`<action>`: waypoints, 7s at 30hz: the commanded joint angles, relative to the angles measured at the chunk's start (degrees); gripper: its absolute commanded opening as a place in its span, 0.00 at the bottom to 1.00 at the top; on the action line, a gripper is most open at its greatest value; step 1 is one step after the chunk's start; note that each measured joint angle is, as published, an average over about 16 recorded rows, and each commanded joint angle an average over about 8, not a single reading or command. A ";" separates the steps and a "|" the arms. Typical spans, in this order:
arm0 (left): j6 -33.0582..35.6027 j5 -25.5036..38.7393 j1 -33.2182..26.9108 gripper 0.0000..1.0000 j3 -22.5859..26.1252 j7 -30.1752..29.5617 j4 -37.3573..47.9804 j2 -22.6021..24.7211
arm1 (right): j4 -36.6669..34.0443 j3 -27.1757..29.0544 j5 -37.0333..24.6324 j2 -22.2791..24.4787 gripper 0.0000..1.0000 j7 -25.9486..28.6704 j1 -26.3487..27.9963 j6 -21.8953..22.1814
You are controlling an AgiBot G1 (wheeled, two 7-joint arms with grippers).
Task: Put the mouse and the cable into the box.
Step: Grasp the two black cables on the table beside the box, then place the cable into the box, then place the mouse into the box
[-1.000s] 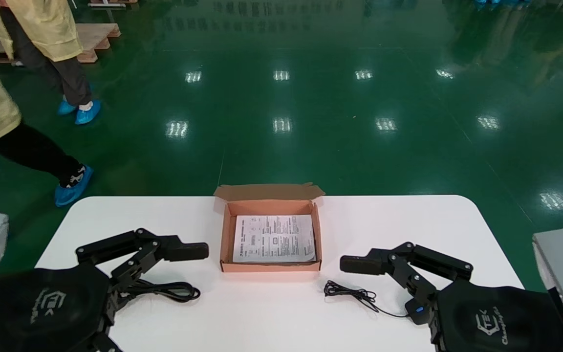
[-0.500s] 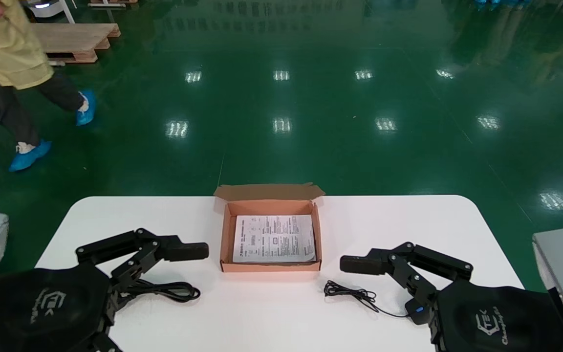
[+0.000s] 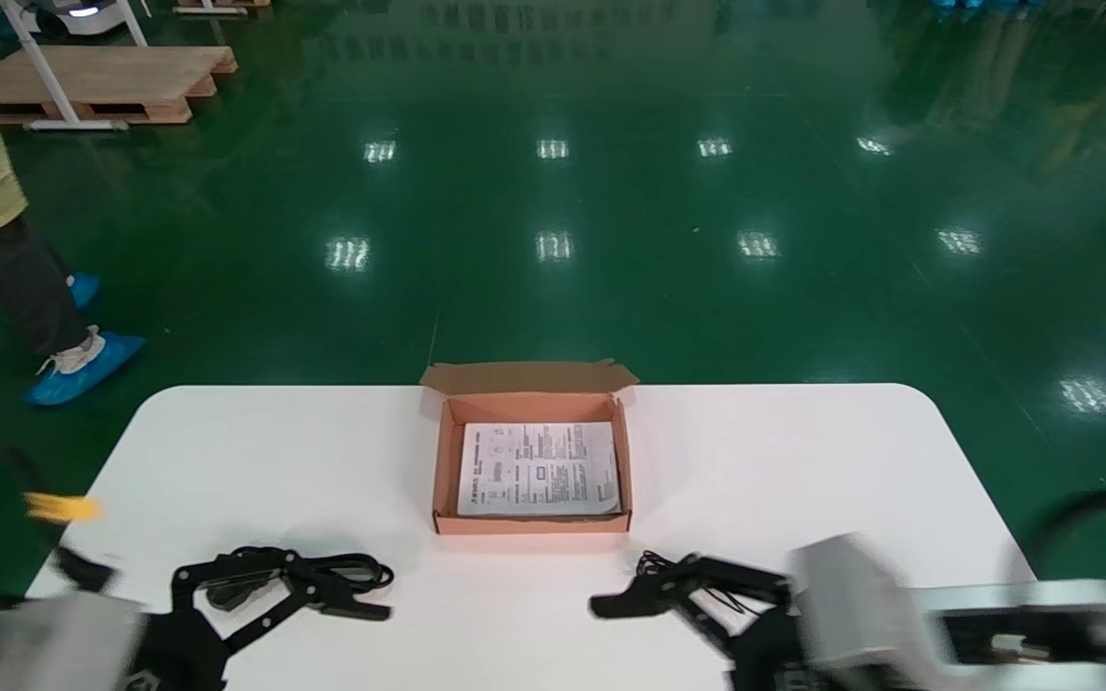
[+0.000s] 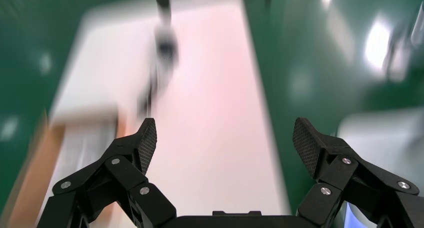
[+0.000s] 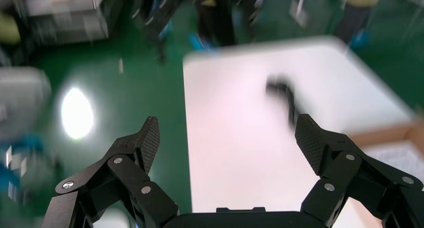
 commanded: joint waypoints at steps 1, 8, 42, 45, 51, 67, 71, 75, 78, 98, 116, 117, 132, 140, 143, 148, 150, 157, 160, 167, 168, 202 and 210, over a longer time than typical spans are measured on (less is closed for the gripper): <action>0.83 10.06 -5.18 1.00 4.58 1.99 0.39 0.90 | -0.86 -3.31 -6.75 -2.77 1.00 1.13 3.36 0.66; -1.54 21.67 -12.11 1.00 9.86 5.42 7.58 7.57 | -6.14 -8.44 -18.85 -9.26 1.00 -0.83 9.48 3.95; -24.59 37.87 -11.55 1.00 15.43 22.27 36.43 24.21 | -4.12 -9.07 -23.81 -8.24 1.00 3.95 8.83 7.89; -25.65 38.09 -12.13 1.00 15.57 23.55 39.86 25.67 | -3.91 -8.92 -23.85 -7.89 1.00 4.39 8.60 8.19; -27.63 39.00 -12.63 1.00 16.03 24.93 44.46 27.63 | -3.34 -8.74 -23.93 -7.72 1.00 5.21 8.43 8.74; -28.45 38.31 -14.15 1.00 15.78 28.35 50.67 29.56 | -24.04 -18.27 -50.12 -22.35 1.00 7.21 13.52 22.99; -28.57 38.14 -14.43 1.00 15.70 29.03 51.64 29.83 | -30.37 -19.61 -52.71 -25.39 1.00 5.50 14.47 25.22; -28.68 37.99 -14.68 1.00 15.63 29.63 52.49 30.07 | -34.80 -20.17 -53.62 -26.96 1.00 3.93 14.83 26.62; -28.76 37.90 -14.84 1.00 15.59 30.02 53.05 30.23 | -36.95 -20.29 -53.71 -27.54 1.00 3.01 14.90 27.20; -28.95 37.78 -15.09 0.00 15.53 30.56 53.91 30.49 | -39.53 -19.95 -52.95 -28.06 0.00 2.33 15.23 27.52; -28.90 37.77 -15.02 0.00 15.53 30.46 53.71 30.43 | -38.95 -20.04 -53.09 -27.93 0.00 2.33 15.10 27.41; -28.90 37.77 -15.02 0.00 15.53 30.45 53.71 30.43 | -38.93 -20.04 -53.09 -27.92 0.00 2.33 15.09 27.41; -28.85 37.77 -14.99 0.00 15.53 30.41 53.65 30.39 | -38.86 -20.08 -53.15 -27.88 0.00 2.33 15.05 27.36; -28.85 37.77 -15.00 0.00 15.53 30.42 53.64 30.39 | -38.85 -20.07 -53.17 -27.87 0.00 2.33 15.03 27.33; -28.84 37.77 -15.00 0.00 15.53 30.43 53.64 30.39 | -39.02 -19.94 -53.01 -27.76 0.00 2.57 15.09 27.29; -28.95 37.42 -15.97 0.00 15.17 30.85 52.64 29.85 | -41.06 -18.71 -52.10 -26.55 0.00 4.89 16.79 27.33; -28.73 36.78 -16.95 0.00 14.64 30.98 51.65 29.19 | -42.37 -17.96 -51.81 -25.61 0.00 6.20 18.43 27.75; -27.09 31.78 -20.69 0.00 11.22 29.87 47.95 28.05 | -47.22 -15.47 -51.98 -21.80 0.00 8.84 26.60 32.19; -27.80 29.41 -21.23 0.00 9.86 30.07 47.78 30.29 | -48.97 -14.49 -51.97 -20.84 0.00 9.03 30.73 34.46; -31.59 22.34 -21.01 0.00 5.82 30.91 53.36 38.57 | -50.87 -12.51 -50.27 -20.69 0.00 7.81 38.49 36.08; -31.86 21.27 -21.02 0.00 5.23 31.09 54.30 39.53 | -51.04 -12.29 -49.95 -20.72 0.00 7.44 39.20 36.04; -55.57 18.91 -10.22 0.00 20.56 43.29 45.29 43.44 | -51.85 -11.84 -49.13 -20.74 0.00 6.37 40.50 35.56; -56.71 12.74 -10.18 0.89 23.47 40.29 46.23 43.43 | -51.90 -11.83 -49.09 -20.74 0.00 6.32 40.49 35.56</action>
